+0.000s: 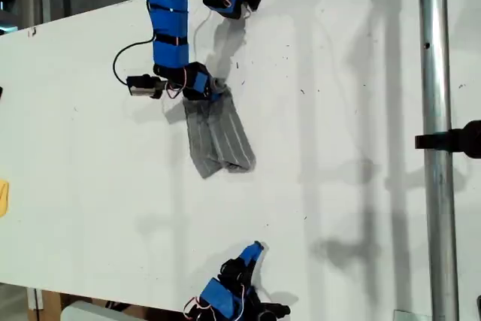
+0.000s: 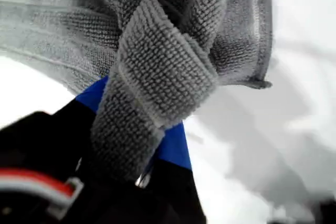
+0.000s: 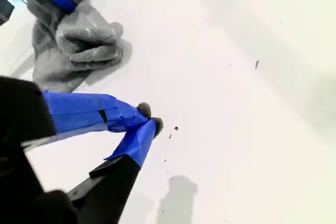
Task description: Grasp corners of a towel and fold twice.
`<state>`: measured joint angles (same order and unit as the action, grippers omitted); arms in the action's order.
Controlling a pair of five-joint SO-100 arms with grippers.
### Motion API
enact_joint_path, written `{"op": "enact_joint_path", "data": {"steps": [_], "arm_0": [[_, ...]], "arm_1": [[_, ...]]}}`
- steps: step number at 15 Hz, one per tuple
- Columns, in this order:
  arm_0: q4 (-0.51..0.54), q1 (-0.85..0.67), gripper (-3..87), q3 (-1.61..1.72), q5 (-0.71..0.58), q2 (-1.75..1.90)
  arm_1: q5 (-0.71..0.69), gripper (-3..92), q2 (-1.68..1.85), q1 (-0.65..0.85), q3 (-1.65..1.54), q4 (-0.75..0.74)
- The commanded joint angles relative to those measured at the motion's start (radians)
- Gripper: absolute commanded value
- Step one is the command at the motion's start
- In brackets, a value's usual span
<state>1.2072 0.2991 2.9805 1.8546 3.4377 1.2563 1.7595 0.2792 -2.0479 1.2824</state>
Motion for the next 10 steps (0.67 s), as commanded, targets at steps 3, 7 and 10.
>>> {"op": "enact_joint_path", "data": {"steps": [3, 7, 10], "arm_0": [[-0.043, -0.02, -2.6, 0.005, -0.017, 0.006], [-0.055, -0.018, -2.6, 0.0, -0.021, 0.008], [-0.057, -0.029, -2.6, 0.006, -0.031, 0.009]], "arm_1": [[0.164, -0.2, 0.4, -0.169, 0.143, 0.383], [-0.012, 0.0, -0.385, -0.176, 0.514, 0.052], [-0.023, 13.3, -0.853, -0.212, 0.923, 0.13]]}}
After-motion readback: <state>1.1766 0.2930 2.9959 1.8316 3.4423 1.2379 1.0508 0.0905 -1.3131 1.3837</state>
